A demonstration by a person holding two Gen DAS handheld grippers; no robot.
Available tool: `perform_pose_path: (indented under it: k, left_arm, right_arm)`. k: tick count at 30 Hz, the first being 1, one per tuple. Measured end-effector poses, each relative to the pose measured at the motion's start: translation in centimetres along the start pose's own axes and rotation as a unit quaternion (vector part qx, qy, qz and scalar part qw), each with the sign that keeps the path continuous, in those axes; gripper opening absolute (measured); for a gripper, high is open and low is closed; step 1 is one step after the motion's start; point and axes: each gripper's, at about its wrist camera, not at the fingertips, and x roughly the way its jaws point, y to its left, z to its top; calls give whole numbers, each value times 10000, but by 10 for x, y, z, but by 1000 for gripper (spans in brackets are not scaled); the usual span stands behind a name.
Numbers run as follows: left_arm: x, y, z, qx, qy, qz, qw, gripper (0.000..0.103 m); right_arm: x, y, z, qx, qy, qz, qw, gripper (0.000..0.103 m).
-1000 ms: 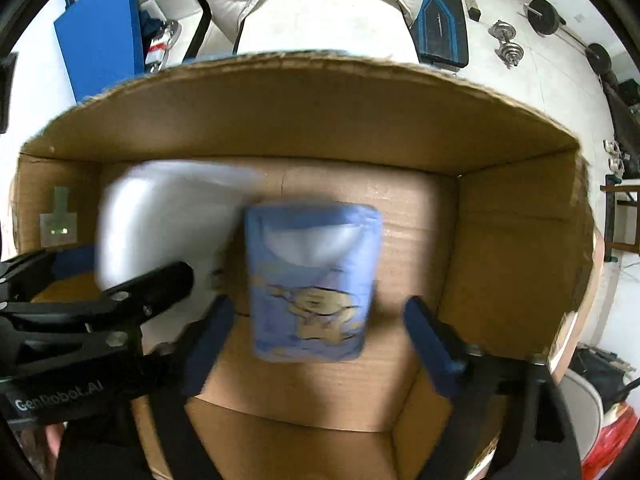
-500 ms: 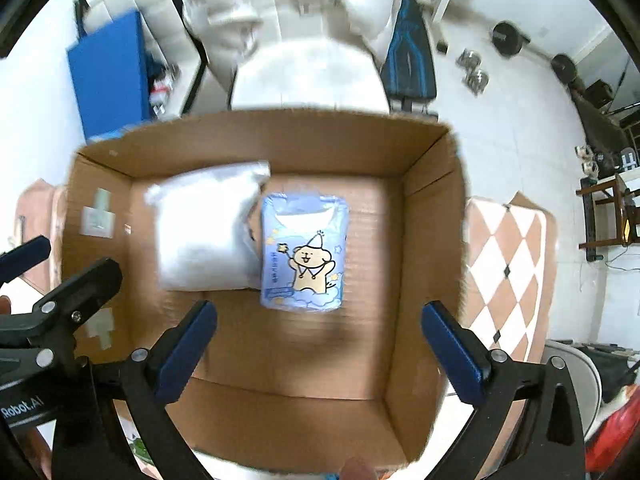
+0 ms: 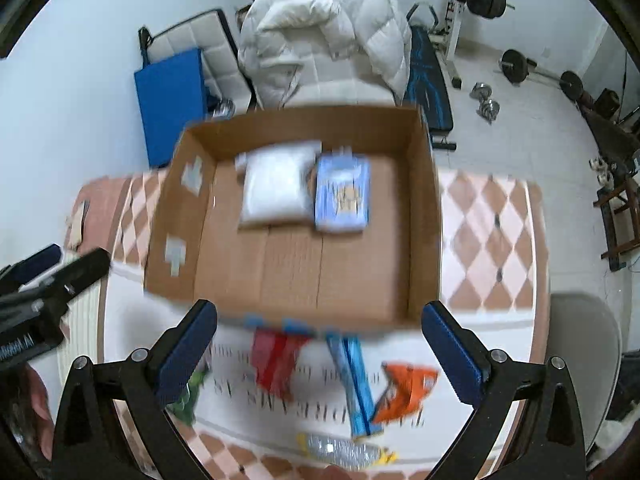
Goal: Organize soft objects
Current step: 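Move both tools back toward the remaining items on the table, then grasp the green Jeeyeo bag with the left tool while the right tool grasps the red snack bag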
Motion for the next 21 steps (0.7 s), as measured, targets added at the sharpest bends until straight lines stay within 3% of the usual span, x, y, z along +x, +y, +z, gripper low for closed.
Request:
perform_pose_path:
  k: [3,6,10,15,21]
  left_arm:
    - [27,17,-44,-40,426,263,9987,102]
    - [63,33,-82,-59,978,395,9944,102]
    - [110,45,-123,93,1535,588,9864,102]
    - [155,50,-148,345,1987,609,9776,102]
    - [175,44,-158,612,2141,421,9740,102]
  right_arm:
    - [20,1,-38,-36,339,-32,9994,103]
    - [57,4,-72,101,856,254,9959,103]
    - [98,14,-94,315,1176,346,9920,103]
    - [128,34,-93,444,1188,203,9917,103]
    - [158,53,-89,621,1406,80,9881,101]
